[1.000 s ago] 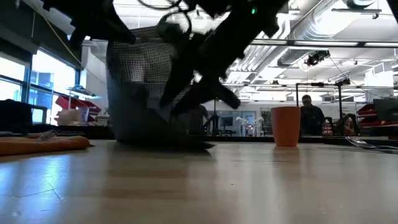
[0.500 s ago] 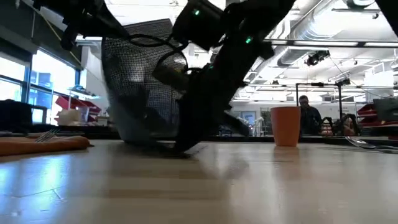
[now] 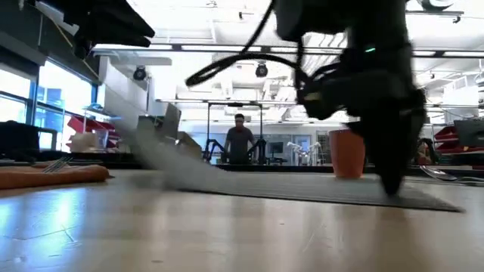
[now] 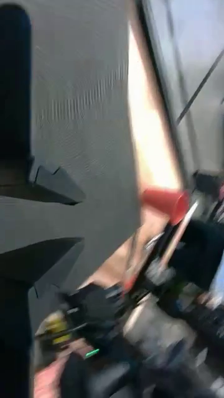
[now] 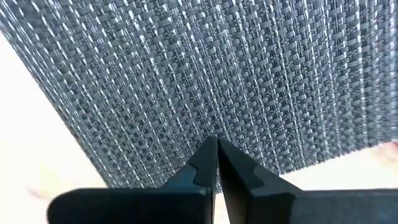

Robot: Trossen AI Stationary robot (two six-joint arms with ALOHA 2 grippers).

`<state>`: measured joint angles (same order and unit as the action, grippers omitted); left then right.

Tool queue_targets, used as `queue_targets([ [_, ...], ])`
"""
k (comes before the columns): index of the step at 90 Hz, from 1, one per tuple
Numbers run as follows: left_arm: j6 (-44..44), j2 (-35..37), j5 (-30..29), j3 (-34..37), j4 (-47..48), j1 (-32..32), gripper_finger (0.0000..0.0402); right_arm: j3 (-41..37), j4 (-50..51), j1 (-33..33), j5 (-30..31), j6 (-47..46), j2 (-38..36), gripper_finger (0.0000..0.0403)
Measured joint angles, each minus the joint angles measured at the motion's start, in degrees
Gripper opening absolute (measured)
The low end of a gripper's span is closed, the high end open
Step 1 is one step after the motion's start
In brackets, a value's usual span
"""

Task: Set table place
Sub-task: Prepare the gray placemat

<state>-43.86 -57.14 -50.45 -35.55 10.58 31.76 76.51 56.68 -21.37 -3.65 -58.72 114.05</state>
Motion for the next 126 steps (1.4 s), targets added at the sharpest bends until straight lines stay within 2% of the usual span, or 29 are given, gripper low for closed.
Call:
queue_targets([
  [12,2.78,-0.04,8.9,-0.02,-0.12,-0.36,0.0094,0.02,6.35,-2.0,-3.04,3.98,-0.93,0.0],
  [27,1.36,-0.53,15.41,-0.07,3.25,-4.39,0.0087,0.02,12.94,-2.8,-5.99,0.3,-1.24,0.0],
  [40,0.62,-4.14,25.45,-0.07,9.62,-12.12,0.0072,0.08,4.11,-2.81,-5.77,-1.91,-1.93,0.0],
  [51,2.56,-10.34,34.6,-0.04,13.21,-19.07,0.0053,0.2,-6.48,-2.58,-2.47,-5.48,-1.96,0.0],
  [59,5.9,-15.96,40.17,-0.04,12.73,-22.79,0.0041,0.23,-11.43,-2.3,1.86,-8.77,-1.82,0.0],
  [66,7.8,-21.21,44.61,-0.04,11.43,-25.23,0.0033,0.24,-11.39,-1.99,4.2,-10.81,-1.52,0.0],
  [78,9.54,-28.37,53.89,-0.04,5.2,-27.32,0.002,-0.71,-8.74,-1.48,3.45,-10.93,-1.5,0.0],
  [87,9.26,-31.19,60.48,-0.15,-2.05,-27.26,0.0009,-0.98,-3.79,-1.48,1.82,-10.95,-1.52,0.0],
  [97,8.31,-32.51,64.6,0.0,-11.05,-26.2,0.0001,-0.94,-2.01,-1.94,1.05,-10.94,-2.01,0.0],
  [112,10.37,-30.54,71.77,-0.1,-22.45,-24.6,0.0,-0.87,-5.73,-1.8,1.18,-10.95,-2.86,0.0],
  [119,8.06,-28.06,71.46,-0.73,-20.77,-23.73,0.0,-0.87,-9.97,-1.17,1.77,-11.14,-2.88,0.0],
  [126,4.81,-24.86,67.48,-1.13,-13.48,-22.63,0.0,-0.9,-14.73,-0.22,3.45,-12.7,-2.88,0.0],
])
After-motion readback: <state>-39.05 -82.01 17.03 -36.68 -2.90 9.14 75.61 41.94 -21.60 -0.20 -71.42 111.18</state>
